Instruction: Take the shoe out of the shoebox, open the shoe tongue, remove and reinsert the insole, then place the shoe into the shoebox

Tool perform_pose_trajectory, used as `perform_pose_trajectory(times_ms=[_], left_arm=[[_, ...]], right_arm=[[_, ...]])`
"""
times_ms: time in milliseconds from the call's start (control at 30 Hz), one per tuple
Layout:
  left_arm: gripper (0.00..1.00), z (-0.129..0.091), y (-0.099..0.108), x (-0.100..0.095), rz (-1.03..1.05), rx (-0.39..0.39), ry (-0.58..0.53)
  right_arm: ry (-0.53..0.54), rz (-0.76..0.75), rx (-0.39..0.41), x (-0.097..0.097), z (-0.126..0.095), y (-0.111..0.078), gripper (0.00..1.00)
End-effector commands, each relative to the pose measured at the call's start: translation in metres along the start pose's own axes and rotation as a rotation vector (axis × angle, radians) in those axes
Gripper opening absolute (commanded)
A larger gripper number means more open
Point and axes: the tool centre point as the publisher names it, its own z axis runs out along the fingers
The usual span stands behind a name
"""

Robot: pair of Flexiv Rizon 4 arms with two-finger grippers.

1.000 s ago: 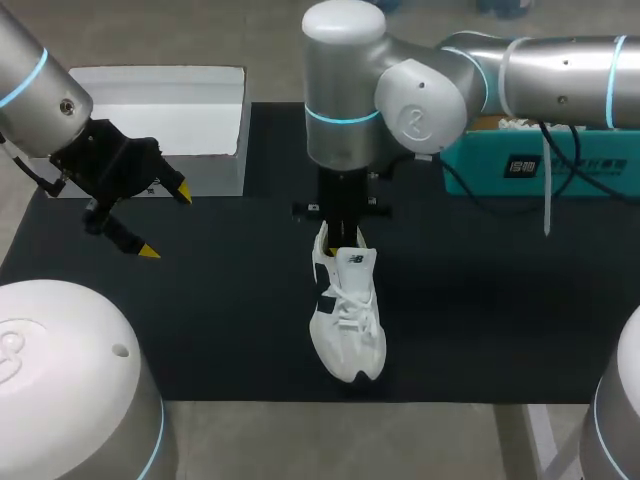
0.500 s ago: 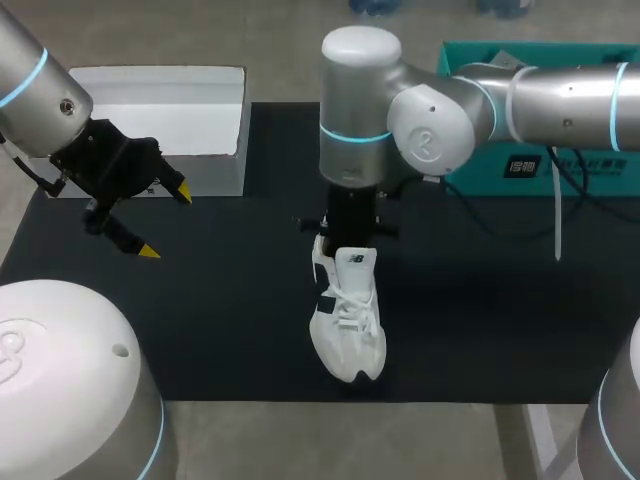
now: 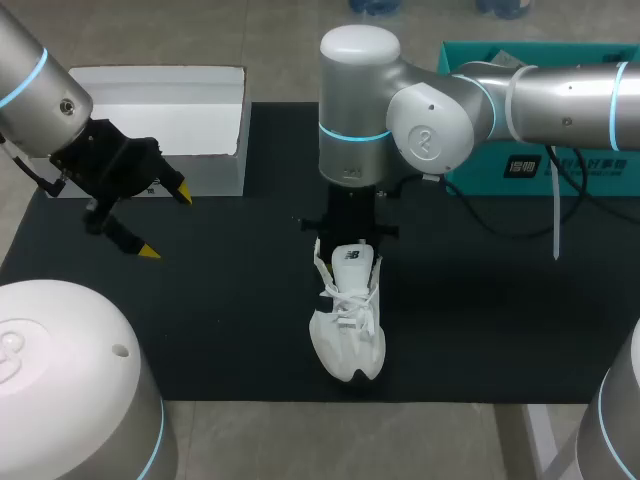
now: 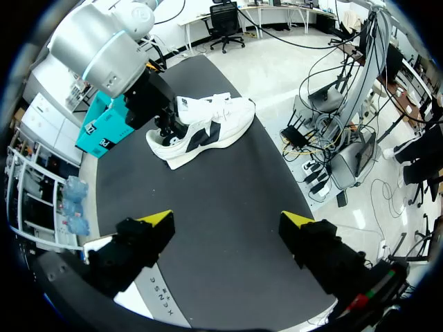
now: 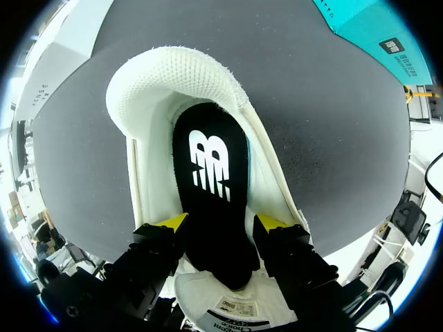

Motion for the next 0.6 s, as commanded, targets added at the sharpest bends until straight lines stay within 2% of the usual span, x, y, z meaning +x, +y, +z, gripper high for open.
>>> perform_pose_trajectory(times_ms=[33,67,133,200,267,367,600], left_arm=[[1.0,-0.001,0.0,0.0,0.0,-0.002,0.001],[1.0,-0.001,0.0,0.0,0.0,-0.002,0.001],[1.0,-0.001,0.0,0.0,0.0,-0.002,0.001],[1.0,-0.001,0.0,0.0,0.0,-0.002,0.001],[1.0,-0.001,0.0,0.0,0.0,-0.002,0.001],[1.0,-0.001,0.0,0.0,0.0,-0.002,0.001],[1.0,-0.001,0.0,0.0,0.0,-0.002,0.001]], right_arm=[[0.0,-0.002,-0.002,0.0,0.001,0.0,0.71],[0.0,-0.003,-0.003,0.001,0.001,0.0,0.77],[0.0,-0.004,-0.006,0.001,0.0,0.001,0.79],[-0.002,-0.005,-0.009,0.002,-0.001,0.001,0.9],[-0.005,-0.007,-0.012,0.002,-0.002,0.001,0.92],[-0.011,-0.011,-0.022,0.002,-0.004,0.003,1.0],[-0.036,-0.038,-0.07,0.009,-0.019,0.007,1.0]])
